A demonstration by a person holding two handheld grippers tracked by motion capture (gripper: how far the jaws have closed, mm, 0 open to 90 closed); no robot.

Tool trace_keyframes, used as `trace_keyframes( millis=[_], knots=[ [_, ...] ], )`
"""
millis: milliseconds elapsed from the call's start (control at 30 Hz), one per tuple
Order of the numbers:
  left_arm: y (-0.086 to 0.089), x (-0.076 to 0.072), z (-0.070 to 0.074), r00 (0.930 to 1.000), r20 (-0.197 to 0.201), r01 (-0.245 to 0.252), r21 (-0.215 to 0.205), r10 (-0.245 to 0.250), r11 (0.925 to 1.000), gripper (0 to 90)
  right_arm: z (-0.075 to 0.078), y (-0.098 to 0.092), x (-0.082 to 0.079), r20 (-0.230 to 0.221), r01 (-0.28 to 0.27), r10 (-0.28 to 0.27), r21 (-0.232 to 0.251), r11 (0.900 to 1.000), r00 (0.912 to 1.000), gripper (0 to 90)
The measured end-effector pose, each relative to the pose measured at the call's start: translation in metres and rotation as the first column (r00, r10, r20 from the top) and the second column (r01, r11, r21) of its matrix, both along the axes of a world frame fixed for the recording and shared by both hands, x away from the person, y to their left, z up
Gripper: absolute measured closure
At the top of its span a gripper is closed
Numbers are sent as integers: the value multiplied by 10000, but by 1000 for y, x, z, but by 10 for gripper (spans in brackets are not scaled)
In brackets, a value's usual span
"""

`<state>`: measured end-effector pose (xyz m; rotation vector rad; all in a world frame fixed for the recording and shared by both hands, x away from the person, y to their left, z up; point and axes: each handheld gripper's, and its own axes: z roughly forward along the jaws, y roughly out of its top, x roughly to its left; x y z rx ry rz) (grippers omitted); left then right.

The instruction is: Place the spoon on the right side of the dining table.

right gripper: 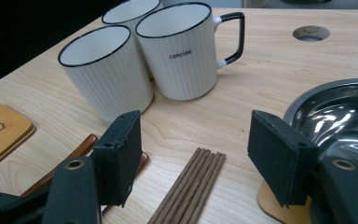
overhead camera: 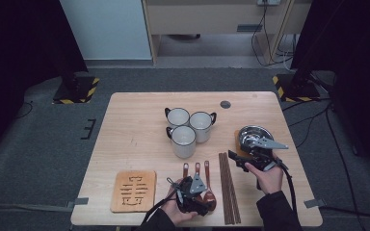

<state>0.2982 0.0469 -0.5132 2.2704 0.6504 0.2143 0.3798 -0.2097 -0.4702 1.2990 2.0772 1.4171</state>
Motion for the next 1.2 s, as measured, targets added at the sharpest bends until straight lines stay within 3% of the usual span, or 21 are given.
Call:
trace_keyframes(
  millis=[533, 1000, 1200],
  knots=[
    [-5, -2, -7, 9997, 196, 130, 151, -133, 9998, 224, -13, 28, 3, -594, -770, 771, 34, 9970, 9953, 360],
    [-6, 0, -12, 9993, 355, 142, 335, -154, 9993, 236, -23, 45, 4, -1422, -1397, 1382, -8, 9902, 9801, 374],
    [-5, -1, -14, 9994, 335, 121, 230, -129, 9997, 234, -28, 53, 4, -1750, -1678, 1651, -8, 9858, 9706, 373]
  ],
)
